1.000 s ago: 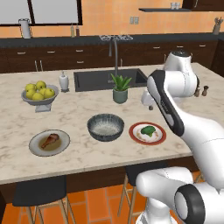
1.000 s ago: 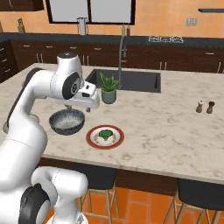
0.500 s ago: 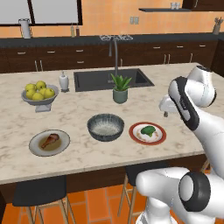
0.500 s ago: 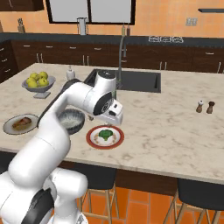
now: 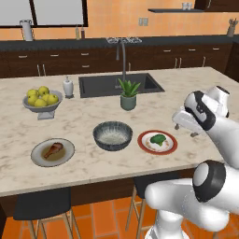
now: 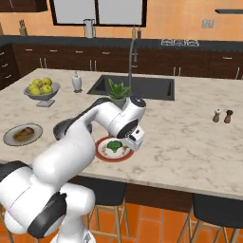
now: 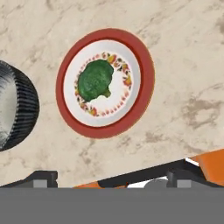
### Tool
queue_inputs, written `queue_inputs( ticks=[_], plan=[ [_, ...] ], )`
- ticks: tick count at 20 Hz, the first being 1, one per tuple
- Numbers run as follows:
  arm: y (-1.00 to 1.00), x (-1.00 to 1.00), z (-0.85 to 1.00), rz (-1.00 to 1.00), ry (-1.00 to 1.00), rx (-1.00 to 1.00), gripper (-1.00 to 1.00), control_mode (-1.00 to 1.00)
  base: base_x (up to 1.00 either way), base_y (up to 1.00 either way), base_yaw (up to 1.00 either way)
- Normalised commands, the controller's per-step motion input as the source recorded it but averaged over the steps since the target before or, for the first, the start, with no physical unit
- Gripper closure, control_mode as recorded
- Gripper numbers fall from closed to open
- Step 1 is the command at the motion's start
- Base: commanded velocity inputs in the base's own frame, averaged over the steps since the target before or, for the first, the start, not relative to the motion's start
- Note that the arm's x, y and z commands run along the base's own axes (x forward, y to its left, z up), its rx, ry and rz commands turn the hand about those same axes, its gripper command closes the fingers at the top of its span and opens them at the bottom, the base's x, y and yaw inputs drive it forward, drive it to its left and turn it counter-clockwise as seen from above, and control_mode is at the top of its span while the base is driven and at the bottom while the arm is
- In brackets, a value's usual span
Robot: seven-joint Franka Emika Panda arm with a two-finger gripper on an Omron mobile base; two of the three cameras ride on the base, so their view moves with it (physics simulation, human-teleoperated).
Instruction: Pick the chicken drumstick and broccoli from their plates and place them in the bowl. Then put the bowl in the fridge.
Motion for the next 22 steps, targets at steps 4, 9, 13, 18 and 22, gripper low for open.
queue_inputs(
  ticks=[4, 9, 13, 18, 22],
  plan=[
    [0.04, 0.69, -0.44, -0.02, 0.09, 0.12, -1.00, -1.00, 0.00, 0.00, 0.00],
    [0.09, 0.55, -0.34, -0.07, 0.22, 0.01, -1.00, -1.00, 0.00, 0.00, 0.00],
    [0.23, 0.37, -0.40, -0.10, 0.10, 0.00, -1.00, -1.00, 0.00, 0.00, 0.00],
    [0.22, 0.10, -0.37, -0.14, 0.01, 0.00, -1.00, -1.00, 0.00, 0.00, 0.00],
    [0.08, 0.28, -0.33, -0.08, 0.01, 0.00, -1.00, -1.00, 0.00, 0.00, 0.00]
  ],
)
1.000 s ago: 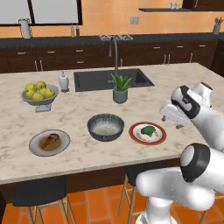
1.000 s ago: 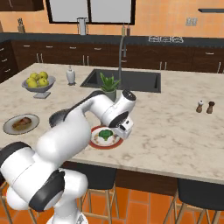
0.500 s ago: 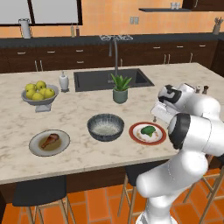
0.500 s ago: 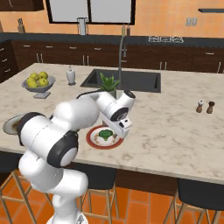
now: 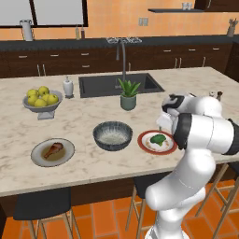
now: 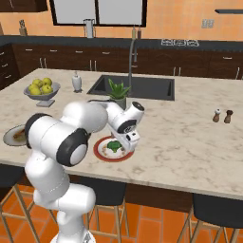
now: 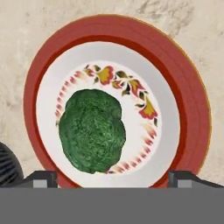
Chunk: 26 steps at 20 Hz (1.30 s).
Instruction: Pick the chicken drumstick and broccoli from their plates and place them in the bowl. Then put the bowl in the fridge.
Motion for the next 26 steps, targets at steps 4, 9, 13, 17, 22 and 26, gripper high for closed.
queue_inputs(
  ticks=[4, 9, 13, 17, 22, 26],
  plan=[
    [0.00, 0.39, -0.37, -0.01, -0.01, 0.00, -1.00, -1.00, 0.00, 0.00, 0.00],
    [0.01, 0.21, -0.25, 0.00, 0.00, 0.00, -1.00, -1.00, 0.00, 0.00, 0.00],
    [0.15, 0.00, -0.03, 0.00, 0.00, 0.00, -1.00, -1.00, 0.00, 0.00, 0.00],
    [0.29, 0.00, 0.00, -0.01, 0.00, 0.00, 1.00, -1.00, 0.00, 0.00, 0.00],
    [0.26, 0.00, -0.01, -0.01, 0.00, 0.00, 1.00, -1.00, 0.00, 0.00, 0.00],
    [-0.01, -0.11, 0.08, -0.03, 0.00, 0.00, 1.00, -1.00, 0.00, 0.00, 0.00]
  ],
)
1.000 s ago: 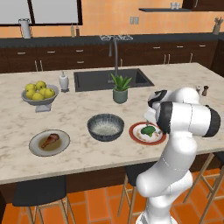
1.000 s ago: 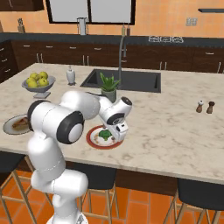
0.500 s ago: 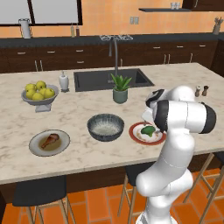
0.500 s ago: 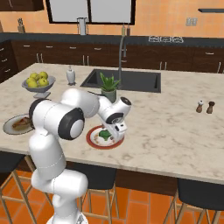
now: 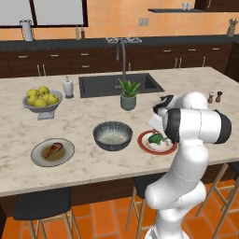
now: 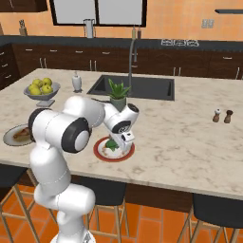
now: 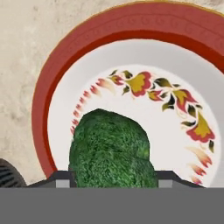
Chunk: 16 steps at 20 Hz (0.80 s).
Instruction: Pick the chicken drumstick and broccoli from their plates and place them in the bowl. Then put the bowl in the fridge.
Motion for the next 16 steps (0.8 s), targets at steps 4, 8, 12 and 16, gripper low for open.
queue_inputs(
  ticks=[4, 8, 12, 16],
  plan=[
    [-0.05, -0.58, 0.79, -0.09, -0.02, 0.00, 1.00, -1.00, 0.00, 0.00, 0.00],
    [0.04, -0.70, 1.00, -0.07, -0.08, 0.02, 1.00, -1.00, 0.00, 0.00, 0.00],
    [0.42, -0.59, 0.95, -0.08, -0.09, 0.08, 1.00, -1.00, 0.00, 0.00, 0.00],
    [0.96, -0.08, 0.57, -0.01, -0.04, -0.01, 1.00, -1.00, 0.00, 0.00, 0.00]
  ],
)
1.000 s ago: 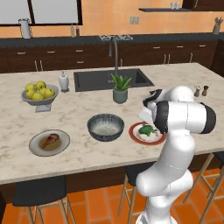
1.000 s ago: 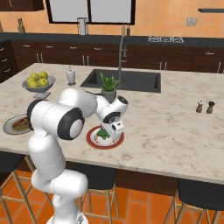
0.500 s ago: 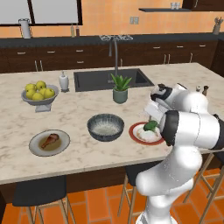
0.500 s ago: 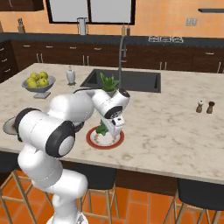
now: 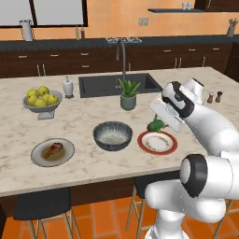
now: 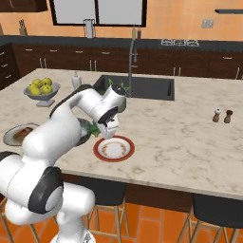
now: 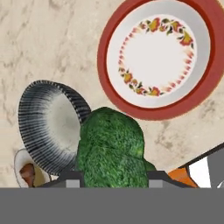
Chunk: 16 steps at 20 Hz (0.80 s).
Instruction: Pick the chicken drumstick and broccoli from their plates and place them in the bowl. Then put the bowl in the fridge.
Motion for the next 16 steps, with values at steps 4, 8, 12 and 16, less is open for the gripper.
queue_inputs(
  ticks=[4, 8, 12, 16],
  plan=[
    [0.93, 0.34, 0.31, 0.00, 0.21, -0.29, 1.00, -1.00, 0.00, 0.00, 0.00],
    [0.56, 0.60, 0.06, 0.00, 0.29, -0.19, 1.00, -1.00, 0.00, 0.00, 0.00],
    [0.25, 0.70, -0.04, 0.00, 0.21, -0.03, 1.00, -1.00, 0.00, 0.00, 0.00],
    [0.48, 0.56, -0.25, 0.00, 0.05, -0.03, 1.00, -1.00, 0.00, 0.00, 0.00]
  ],
)
